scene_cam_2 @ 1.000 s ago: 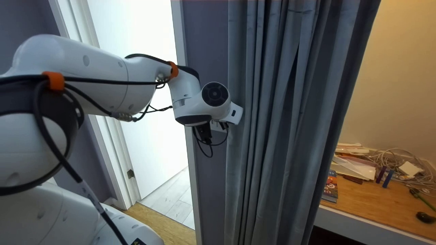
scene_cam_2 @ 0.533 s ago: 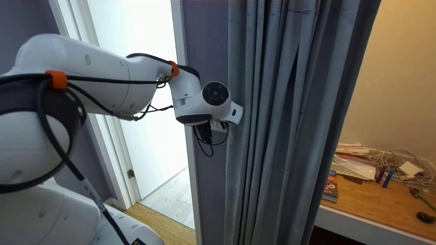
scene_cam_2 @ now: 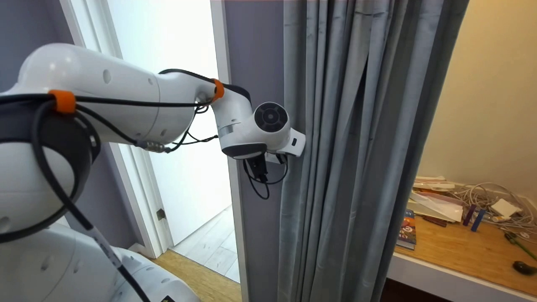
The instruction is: Switch on the light
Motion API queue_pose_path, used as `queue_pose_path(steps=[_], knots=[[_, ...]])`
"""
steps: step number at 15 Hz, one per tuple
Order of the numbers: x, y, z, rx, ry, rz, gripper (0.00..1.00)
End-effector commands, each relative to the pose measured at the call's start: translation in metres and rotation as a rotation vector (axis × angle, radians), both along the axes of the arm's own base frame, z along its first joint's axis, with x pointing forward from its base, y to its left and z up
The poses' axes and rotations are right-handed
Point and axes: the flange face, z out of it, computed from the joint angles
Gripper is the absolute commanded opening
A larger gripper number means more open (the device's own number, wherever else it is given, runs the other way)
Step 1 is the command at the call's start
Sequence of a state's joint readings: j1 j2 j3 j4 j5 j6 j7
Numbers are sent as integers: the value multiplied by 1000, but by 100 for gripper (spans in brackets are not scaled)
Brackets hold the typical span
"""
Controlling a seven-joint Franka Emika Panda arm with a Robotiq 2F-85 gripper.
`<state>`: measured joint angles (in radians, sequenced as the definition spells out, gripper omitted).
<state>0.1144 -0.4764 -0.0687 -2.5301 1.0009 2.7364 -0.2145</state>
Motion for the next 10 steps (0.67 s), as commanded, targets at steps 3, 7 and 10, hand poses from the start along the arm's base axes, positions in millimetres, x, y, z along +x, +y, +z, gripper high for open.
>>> queue_pose_path(steps=[3, 7, 10], knots=[[-21, -4, 1, -105, 43, 90, 47], [-32, -4, 8, -179, 80, 147, 74], [-43, -2, 17, -238, 115, 188, 95]])
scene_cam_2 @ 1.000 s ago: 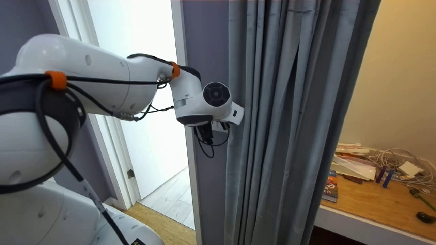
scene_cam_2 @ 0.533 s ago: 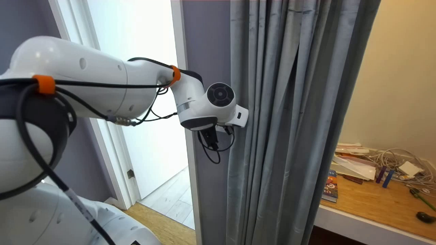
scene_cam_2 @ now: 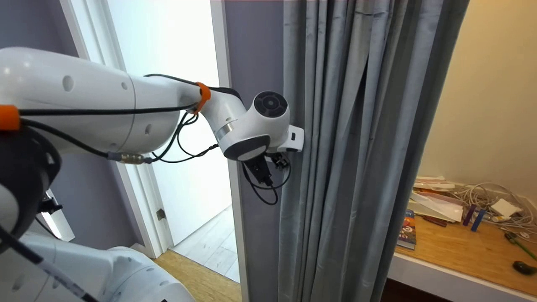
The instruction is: Switch on the light
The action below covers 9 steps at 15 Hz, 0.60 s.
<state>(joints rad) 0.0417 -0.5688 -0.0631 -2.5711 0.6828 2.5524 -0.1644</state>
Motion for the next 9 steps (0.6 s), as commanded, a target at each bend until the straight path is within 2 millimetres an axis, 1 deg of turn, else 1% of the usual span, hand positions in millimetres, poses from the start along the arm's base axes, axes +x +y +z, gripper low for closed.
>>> queue_pose_path(steps=[1, 4, 9], knots=[[-23, 3, 12, -75, 50, 33, 99], [-34, 6, 19, -151, 103, 31, 100], [-54, 24, 35, -240, 138, 75, 100]])
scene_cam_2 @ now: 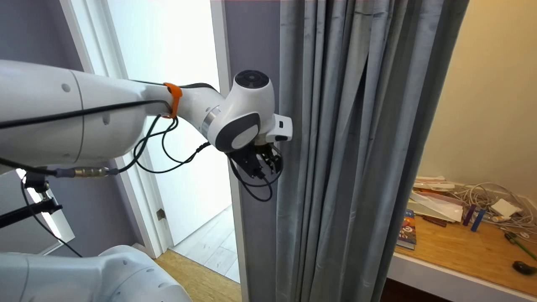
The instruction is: Switch on the light
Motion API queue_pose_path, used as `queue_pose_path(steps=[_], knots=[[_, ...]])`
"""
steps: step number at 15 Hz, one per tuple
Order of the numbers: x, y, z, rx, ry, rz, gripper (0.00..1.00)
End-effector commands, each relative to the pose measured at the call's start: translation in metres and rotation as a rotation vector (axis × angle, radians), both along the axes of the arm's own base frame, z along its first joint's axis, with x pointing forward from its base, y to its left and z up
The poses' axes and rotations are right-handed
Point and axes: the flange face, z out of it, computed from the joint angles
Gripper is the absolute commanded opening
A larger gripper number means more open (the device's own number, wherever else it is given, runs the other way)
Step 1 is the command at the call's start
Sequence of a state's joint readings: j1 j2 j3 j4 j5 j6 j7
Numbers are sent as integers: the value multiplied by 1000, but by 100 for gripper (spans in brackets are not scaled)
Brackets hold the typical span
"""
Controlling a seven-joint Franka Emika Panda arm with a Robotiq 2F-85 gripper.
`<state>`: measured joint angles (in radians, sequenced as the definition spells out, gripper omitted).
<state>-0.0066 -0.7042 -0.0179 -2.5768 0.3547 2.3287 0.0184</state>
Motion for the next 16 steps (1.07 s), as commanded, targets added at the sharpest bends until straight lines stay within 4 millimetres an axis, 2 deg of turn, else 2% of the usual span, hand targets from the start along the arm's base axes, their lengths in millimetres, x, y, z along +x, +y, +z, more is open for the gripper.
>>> queue_pose_path(steps=[1, 7, 11, 12, 13, 16], knots=[[-22, 13, 12, -63, 18, 29, 100], [-45, 29, 33, -116, -29, 105, 100], [-55, 39, 39, -124, -33, 140, 100], [-57, 41, 40, -126, -33, 144, 100], [-47, 37, 39, -103, -32, 131, 100], [-48, 38, 39, -102, -33, 133, 100]])
